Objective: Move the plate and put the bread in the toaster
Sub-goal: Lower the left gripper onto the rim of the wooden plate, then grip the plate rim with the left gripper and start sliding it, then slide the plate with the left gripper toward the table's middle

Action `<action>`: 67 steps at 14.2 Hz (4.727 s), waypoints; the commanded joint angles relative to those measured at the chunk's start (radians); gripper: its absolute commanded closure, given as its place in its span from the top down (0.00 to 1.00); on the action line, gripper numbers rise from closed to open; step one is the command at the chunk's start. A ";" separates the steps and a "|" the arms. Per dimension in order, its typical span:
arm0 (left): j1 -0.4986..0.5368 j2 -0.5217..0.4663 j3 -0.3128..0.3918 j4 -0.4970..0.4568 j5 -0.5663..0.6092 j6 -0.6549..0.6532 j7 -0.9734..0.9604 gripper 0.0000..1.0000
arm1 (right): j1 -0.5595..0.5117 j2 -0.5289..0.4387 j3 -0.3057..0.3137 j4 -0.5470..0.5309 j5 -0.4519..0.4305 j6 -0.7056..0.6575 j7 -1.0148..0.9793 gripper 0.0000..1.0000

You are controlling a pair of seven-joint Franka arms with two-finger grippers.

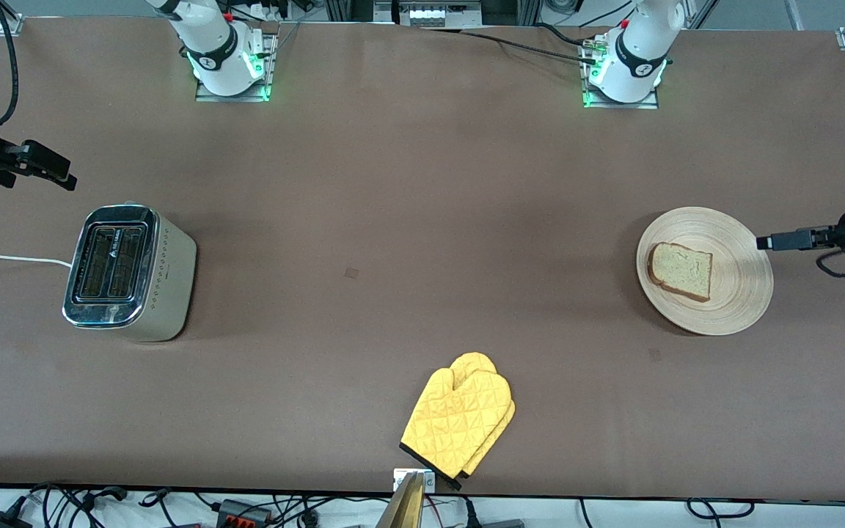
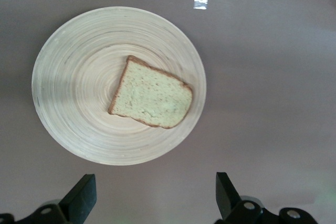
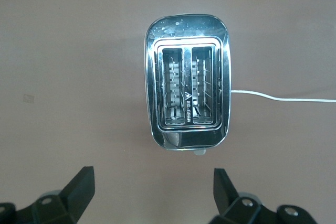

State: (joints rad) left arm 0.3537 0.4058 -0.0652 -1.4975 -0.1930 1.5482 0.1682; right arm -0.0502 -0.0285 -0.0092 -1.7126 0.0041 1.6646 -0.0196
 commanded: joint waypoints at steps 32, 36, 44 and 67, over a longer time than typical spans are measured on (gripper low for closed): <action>0.314 0.324 -0.015 -0.158 -0.181 0.271 0.482 0.61 | 0.018 0.067 0.005 0.037 -0.006 0.007 -0.010 1.00; 0.321 0.326 -0.018 -0.153 -0.209 0.248 0.490 0.25 | 0.018 0.071 0.005 0.063 -0.003 0.003 0.001 1.00; 0.327 0.358 -0.016 -0.144 -0.449 0.032 0.566 0.01 | 0.012 0.071 -0.005 0.102 -0.010 0.007 -0.011 1.00; -0.307 0.341 -0.148 -0.050 -0.843 0.276 0.145 0.01 | 0.004 0.105 -0.023 0.102 0.045 0.073 0.007 1.00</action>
State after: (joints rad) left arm 0.0887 0.7573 -0.2137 -1.5515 -0.9598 1.8295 0.3179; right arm -0.0385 0.0813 -0.0268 -1.6153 0.0157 1.7395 -0.0172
